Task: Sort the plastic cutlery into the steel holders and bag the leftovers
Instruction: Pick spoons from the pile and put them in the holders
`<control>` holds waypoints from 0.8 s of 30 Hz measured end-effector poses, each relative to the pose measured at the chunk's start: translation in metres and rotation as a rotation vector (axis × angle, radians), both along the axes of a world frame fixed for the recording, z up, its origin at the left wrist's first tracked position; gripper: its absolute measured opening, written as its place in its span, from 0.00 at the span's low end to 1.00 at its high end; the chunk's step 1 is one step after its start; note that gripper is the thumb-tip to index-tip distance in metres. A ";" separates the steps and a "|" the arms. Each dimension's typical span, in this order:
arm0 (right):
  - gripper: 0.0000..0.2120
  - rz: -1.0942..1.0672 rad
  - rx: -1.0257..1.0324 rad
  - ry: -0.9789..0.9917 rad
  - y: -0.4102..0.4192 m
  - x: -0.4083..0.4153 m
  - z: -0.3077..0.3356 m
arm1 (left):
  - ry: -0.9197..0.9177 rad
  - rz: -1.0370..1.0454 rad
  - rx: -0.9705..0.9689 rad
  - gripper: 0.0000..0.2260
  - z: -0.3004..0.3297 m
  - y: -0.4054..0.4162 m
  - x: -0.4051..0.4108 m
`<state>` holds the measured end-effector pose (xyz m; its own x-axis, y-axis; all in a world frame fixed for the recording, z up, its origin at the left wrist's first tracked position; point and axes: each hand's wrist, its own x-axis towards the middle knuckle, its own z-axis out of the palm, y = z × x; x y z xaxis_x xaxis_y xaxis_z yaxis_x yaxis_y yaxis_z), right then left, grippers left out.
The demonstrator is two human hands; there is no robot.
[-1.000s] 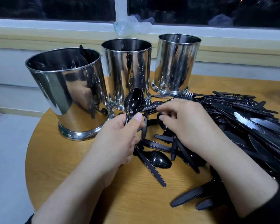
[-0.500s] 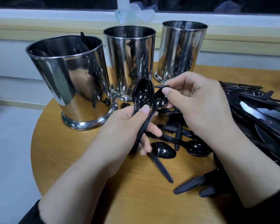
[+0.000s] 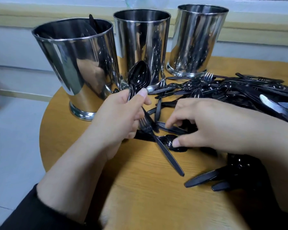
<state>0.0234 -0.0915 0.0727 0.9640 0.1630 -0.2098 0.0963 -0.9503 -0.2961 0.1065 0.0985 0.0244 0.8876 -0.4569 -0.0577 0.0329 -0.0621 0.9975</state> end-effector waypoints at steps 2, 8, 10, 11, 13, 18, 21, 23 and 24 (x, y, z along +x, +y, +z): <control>0.20 0.017 -0.042 0.030 0.004 0.001 -0.004 | -0.001 -0.003 -0.003 0.13 0.000 0.000 0.000; 0.20 0.023 -0.114 0.058 0.011 0.004 -0.013 | -0.003 -0.025 0.010 0.13 -0.001 -0.002 -0.002; 0.19 0.026 -0.111 0.041 0.011 0.005 -0.014 | -0.004 -0.028 0.011 0.13 -0.001 -0.002 -0.003; 0.19 0.025 -0.108 0.033 0.010 0.005 -0.015 | -0.004 -0.028 0.012 0.13 0.000 -0.001 -0.003; 0.17 0.020 -0.096 0.018 0.010 0.005 -0.016 | -0.004 -0.026 0.014 0.13 0.000 -0.001 -0.002; 0.14 0.020 -0.054 0.003 0.007 0.005 -0.015 | -0.004 -0.025 0.007 0.13 -0.001 -0.001 -0.002; 0.13 0.010 -0.033 -0.027 0.005 0.005 -0.014 | -0.010 -0.024 0.007 0.13 0.000 -0.001 -0.002; 0.10 0.001 -0.014 -0.056 0.002 0.005 -0.012 | -0.012 -0.024 0.011 0.13 0.000 -0.001 -0.002; 0.08 -0.007 -0.007 -0.073 0.001 0.004 -0.011 | -0.012 -0.023 0.015 0.13 -0.001 -0.001 -0.002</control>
<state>0.0278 -0.0905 0.0620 0.9778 0.1555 -0.1403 0.1110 -0.9529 -0.2821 0.1047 0.0978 0.0238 0.8774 -0.4766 -0.0545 0.0197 -0.0777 0.9968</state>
